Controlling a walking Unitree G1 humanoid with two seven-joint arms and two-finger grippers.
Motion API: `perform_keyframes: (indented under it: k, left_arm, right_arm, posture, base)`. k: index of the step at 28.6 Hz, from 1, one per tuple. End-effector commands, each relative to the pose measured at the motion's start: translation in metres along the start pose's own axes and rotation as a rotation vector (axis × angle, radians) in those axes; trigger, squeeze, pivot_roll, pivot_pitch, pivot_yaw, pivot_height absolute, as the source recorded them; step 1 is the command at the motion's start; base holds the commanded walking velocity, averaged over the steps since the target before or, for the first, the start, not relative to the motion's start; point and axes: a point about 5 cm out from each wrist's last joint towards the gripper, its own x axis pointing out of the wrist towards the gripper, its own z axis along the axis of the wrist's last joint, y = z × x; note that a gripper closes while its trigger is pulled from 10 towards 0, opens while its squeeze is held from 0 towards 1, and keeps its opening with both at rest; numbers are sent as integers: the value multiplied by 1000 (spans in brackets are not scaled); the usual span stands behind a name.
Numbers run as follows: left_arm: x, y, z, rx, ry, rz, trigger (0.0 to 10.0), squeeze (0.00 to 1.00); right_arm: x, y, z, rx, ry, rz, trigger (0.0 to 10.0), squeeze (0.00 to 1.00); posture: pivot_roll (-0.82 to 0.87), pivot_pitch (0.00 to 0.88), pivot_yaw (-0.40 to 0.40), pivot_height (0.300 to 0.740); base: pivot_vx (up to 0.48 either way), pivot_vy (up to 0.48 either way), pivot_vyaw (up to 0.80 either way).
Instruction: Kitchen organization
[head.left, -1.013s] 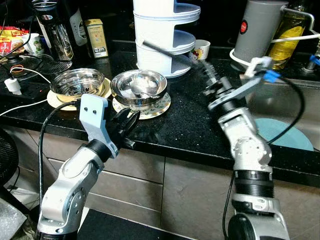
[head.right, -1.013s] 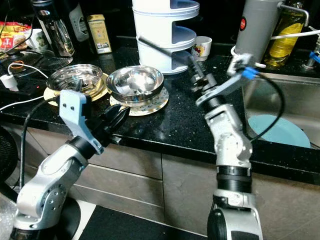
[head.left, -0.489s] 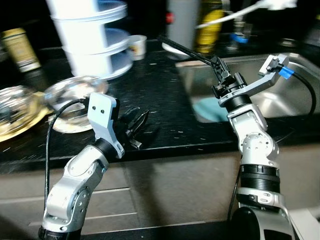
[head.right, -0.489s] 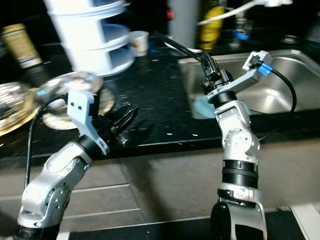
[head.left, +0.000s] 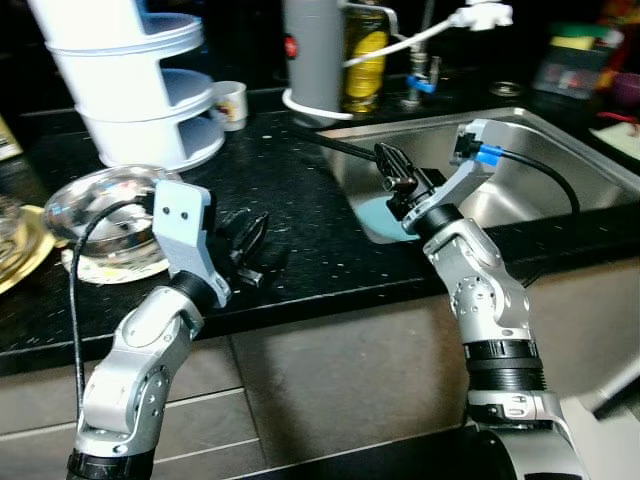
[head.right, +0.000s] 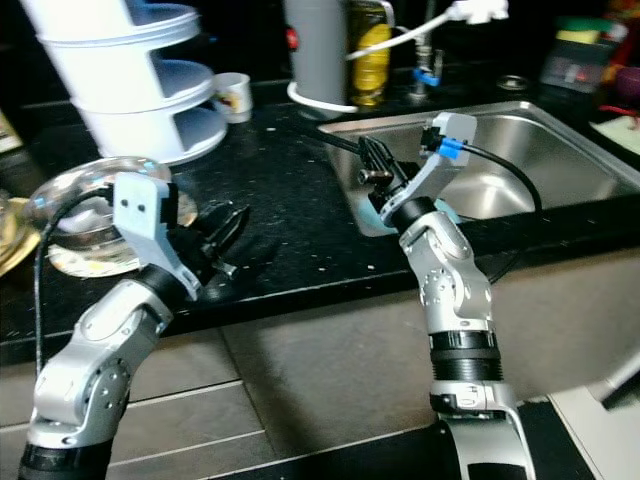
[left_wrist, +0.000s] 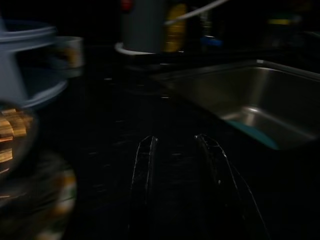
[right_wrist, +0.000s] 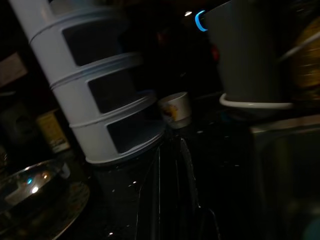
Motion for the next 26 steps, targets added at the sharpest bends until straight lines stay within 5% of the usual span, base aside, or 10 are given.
perform_keyframes:
  k: [1,19,26]
  left_arm:
    - [1,2,-2,10,7,10,10000,0]
    - [2,-1,-3,9,4,5,10000,0]
    - [2,1,-2,7,-3,28,10000,0]
  right_arm:
    - [0,2,-1,-30,15,15,10000,0]
    - [1,0,-7,-148,62,-12,10000,0]
    - [1,-1,-16,-278,134,-33,10000,0]
  posture:
    - [50,0,5,740]
    - [47,0,6,740]
    - [49,0,7,740]
  base:
    - [0,-386,0]
    - [0,-390,0]
    - [0,-325,0]
